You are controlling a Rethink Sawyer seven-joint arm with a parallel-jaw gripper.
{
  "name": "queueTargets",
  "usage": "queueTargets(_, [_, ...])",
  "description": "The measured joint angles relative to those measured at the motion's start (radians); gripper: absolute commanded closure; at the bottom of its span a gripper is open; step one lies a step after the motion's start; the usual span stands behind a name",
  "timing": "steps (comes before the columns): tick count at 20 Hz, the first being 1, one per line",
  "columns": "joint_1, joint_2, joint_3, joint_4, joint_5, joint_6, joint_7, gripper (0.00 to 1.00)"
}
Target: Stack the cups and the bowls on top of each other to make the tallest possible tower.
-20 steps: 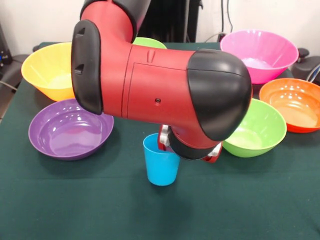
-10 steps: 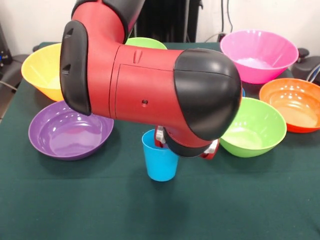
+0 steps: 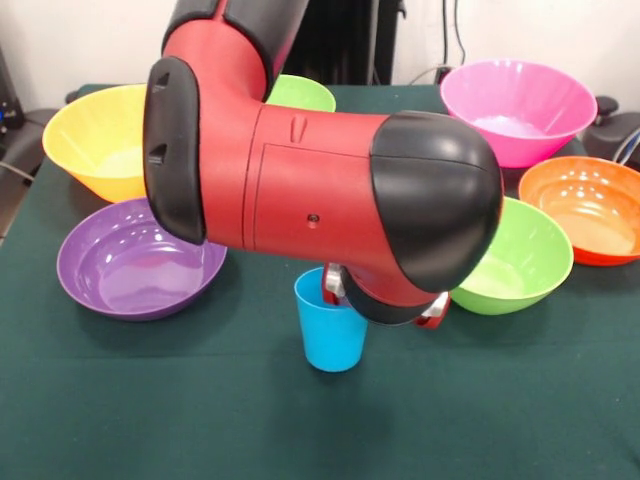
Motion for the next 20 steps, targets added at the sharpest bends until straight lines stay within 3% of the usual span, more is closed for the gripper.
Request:
queueTargets(16, [-0.035,-0.012,0.151,0.006,-0.156,0.043,0.0,1.0])
queueTargets(17, [-0.042,-0.013,0.164,0.008,-0.167,0.051,0.0,0.0])
queueTargets(20, [-0.046,-0.013,0.169,0.008,-0.172,0.056,0.0,0.0])
